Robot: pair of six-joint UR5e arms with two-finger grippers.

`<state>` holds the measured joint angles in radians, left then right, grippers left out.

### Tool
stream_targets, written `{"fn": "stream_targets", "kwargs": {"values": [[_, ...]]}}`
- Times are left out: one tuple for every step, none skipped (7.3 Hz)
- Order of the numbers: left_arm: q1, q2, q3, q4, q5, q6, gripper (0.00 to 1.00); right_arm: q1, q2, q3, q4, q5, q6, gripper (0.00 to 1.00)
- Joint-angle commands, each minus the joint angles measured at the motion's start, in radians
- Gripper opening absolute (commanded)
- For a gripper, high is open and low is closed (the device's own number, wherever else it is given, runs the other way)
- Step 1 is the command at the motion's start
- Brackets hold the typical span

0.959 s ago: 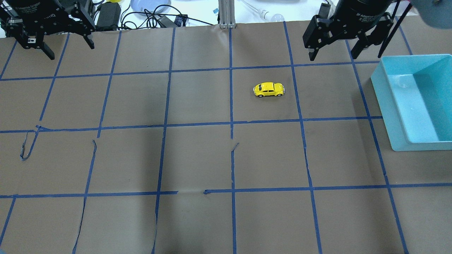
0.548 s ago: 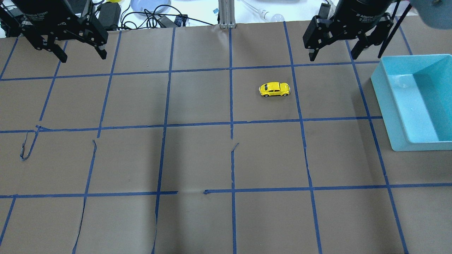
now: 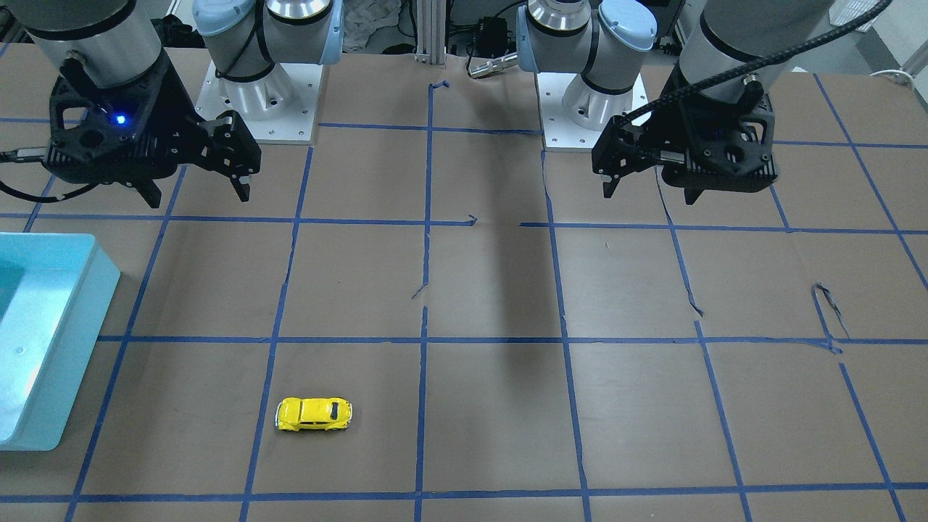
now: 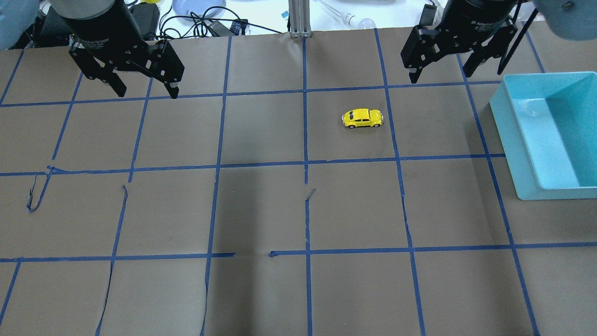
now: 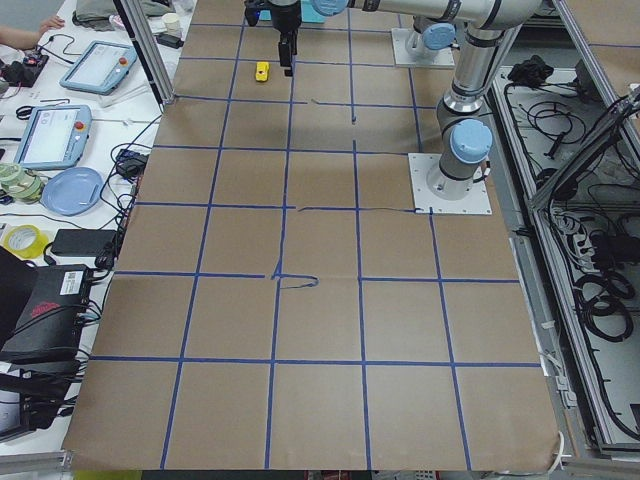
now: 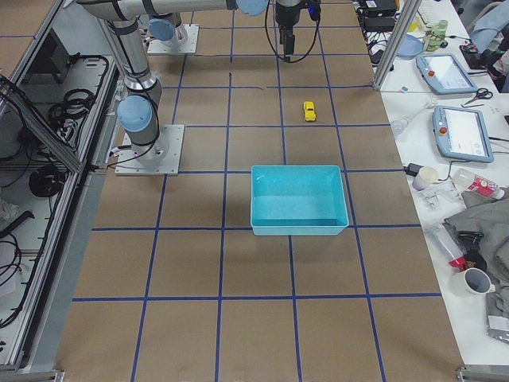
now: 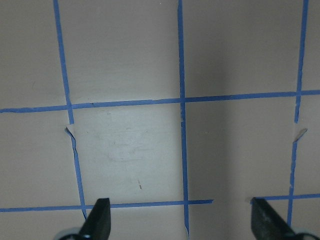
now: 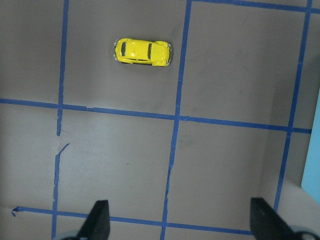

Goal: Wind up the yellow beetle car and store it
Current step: 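Move the right gripper down over the yellow car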

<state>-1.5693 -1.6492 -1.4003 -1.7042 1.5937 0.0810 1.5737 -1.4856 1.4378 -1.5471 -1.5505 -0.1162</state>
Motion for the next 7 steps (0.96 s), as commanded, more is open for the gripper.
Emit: {"fn": "stream_targets", "kwargs": {"values": [[-0.003, 0.048, -0.063, 0.014, 0.005, 0.000, 1.00, 0.005, 0.109, 0.067, -0.195, 0.004, -0.181, 1.00], [-0.003, 0.060, -0.081, 0.023, 0.006, 0.000, 1.00, 0.008, 0.163, 0.110, -0.285, 0.010, -0.389, 1.00], [0.009, 0.062, -0.083, 0.024, 0.005, 0.000, 1.00, 0.011, 0.192, 0.136, -0.300, 0.016, -0.451, 1.00], [0.011, 0.062, -0.089, 0.029, 0.009, 0.003, 1.00, 0.034, 0.208, 0.139, -0.312, 0.015, -0.461, 1.00], [0.011, 0.065, -0.098, 0.032, 0.009, 0.002, 1.00, 0.098, 0.214, 0.159, -0.315, 0.000, -0.389, 1.00], [0.011, 0.065, -0.100, 0.037, 0.008, 0.000, 1.00, 0.145, 0.212, 0.224, -0.335, -0.002, -0.344, 1.00], [0.009, 0.065, -0.104, 0.037, 0.008, -0.001, 1.00, 0.170, 0.202, 0.322, -0.420, -0.002, -0.341, 1.00]]}}
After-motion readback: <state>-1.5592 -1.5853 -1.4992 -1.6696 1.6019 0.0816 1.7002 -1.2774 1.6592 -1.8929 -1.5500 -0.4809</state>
